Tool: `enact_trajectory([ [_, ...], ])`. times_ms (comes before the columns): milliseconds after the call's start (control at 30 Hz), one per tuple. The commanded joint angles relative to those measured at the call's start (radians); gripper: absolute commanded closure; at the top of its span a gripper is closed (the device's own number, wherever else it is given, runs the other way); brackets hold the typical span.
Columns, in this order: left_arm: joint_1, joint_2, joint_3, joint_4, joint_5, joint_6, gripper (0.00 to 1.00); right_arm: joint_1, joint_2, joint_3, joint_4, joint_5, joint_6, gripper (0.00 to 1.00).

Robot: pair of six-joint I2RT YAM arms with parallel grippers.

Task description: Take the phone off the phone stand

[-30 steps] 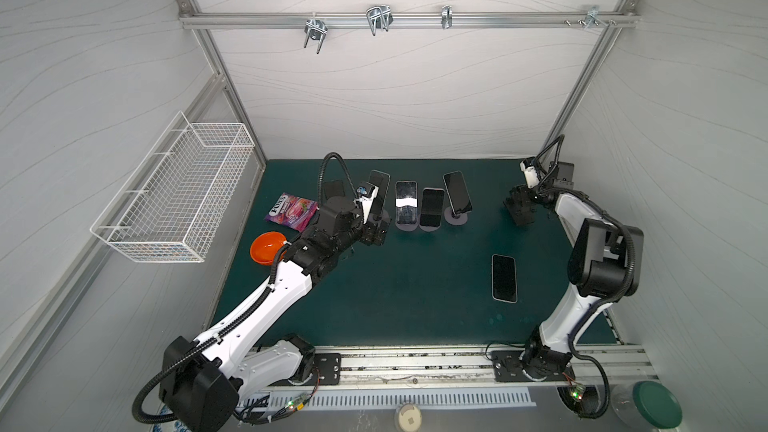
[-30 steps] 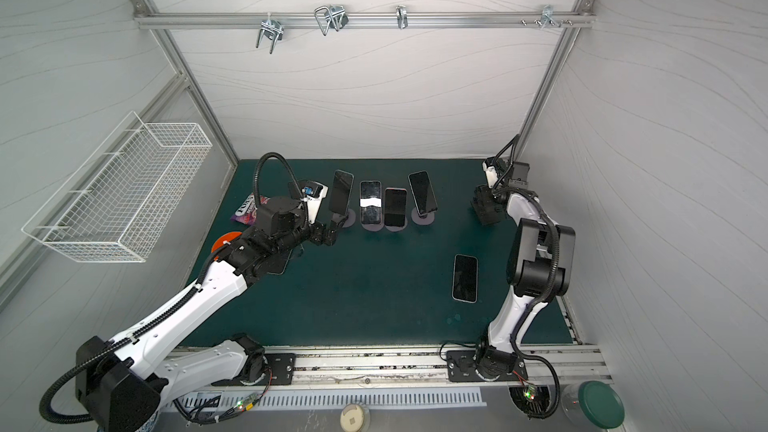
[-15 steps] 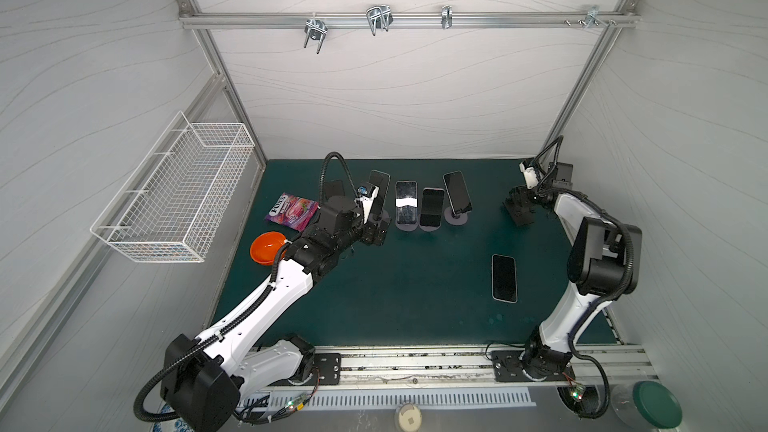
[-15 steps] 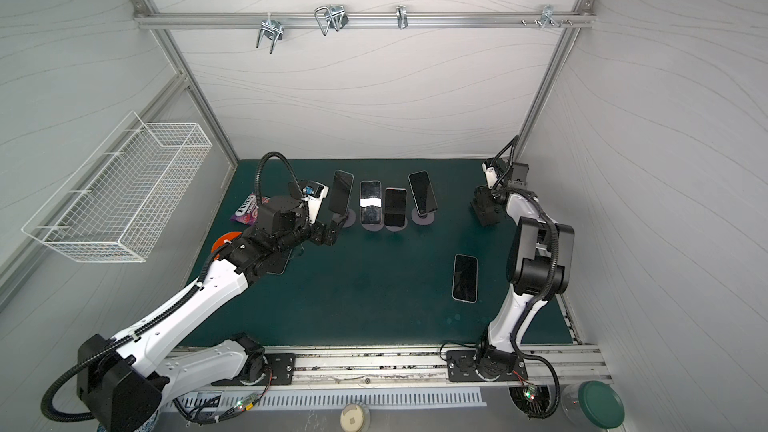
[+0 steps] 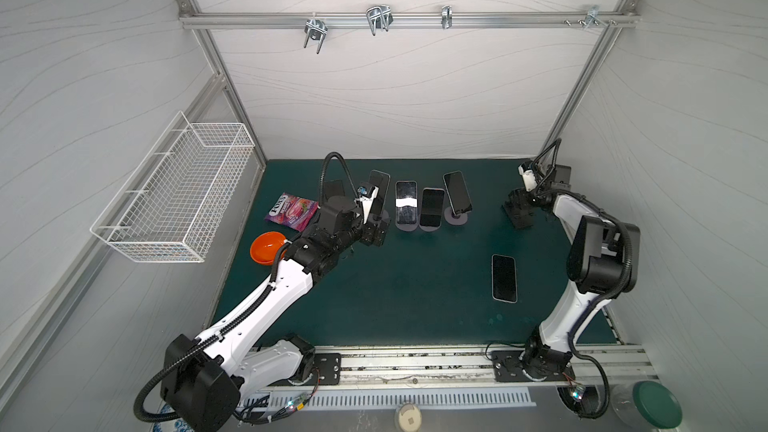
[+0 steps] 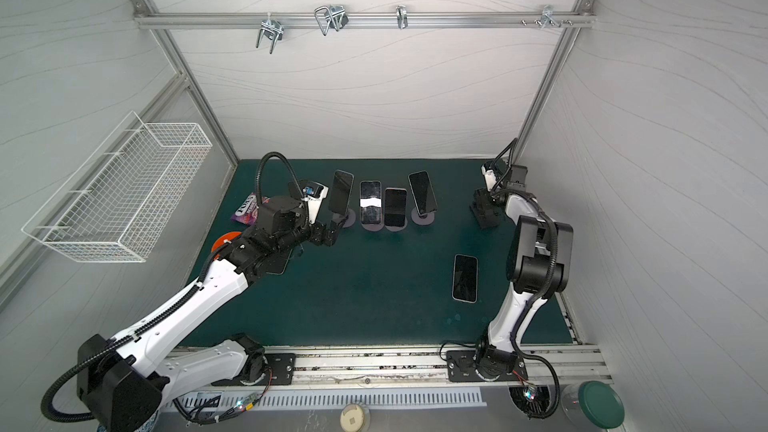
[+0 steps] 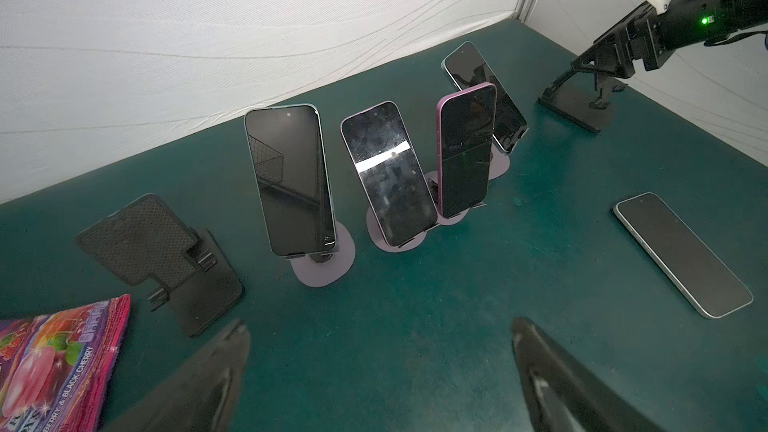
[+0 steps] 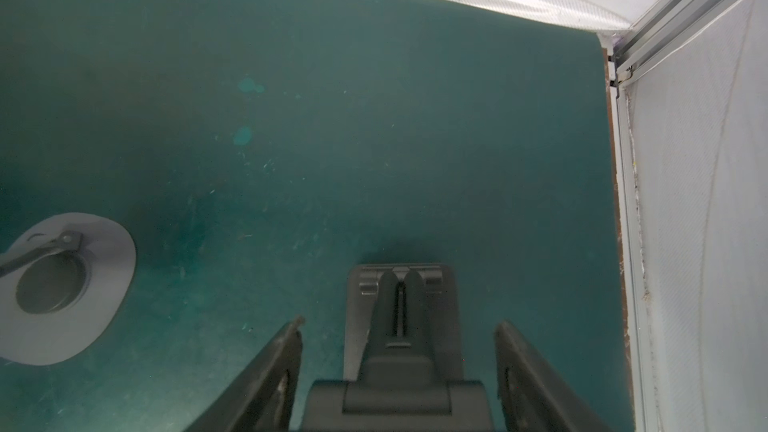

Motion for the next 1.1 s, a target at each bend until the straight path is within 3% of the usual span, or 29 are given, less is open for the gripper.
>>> enact_trajectory([
  [0,0.004,-0.003,0.049,0.012,0.008,0.006,0.01,-0.007,0.011,-0.010,0.032,-0.001,-0.018,0.46],
  [833,0.006,-0.028,0.032,0.029,0.027,-0.012,0.01,0.007,-0.014,-0.073,0.065,-0.012,0.011,0.40],
  [1067,0.006,-0.037,0.032,0.025,0.025,-0.013,0.01,0.015,-0.041,-0.079,0.106,0.019,0.054,0.25],
])
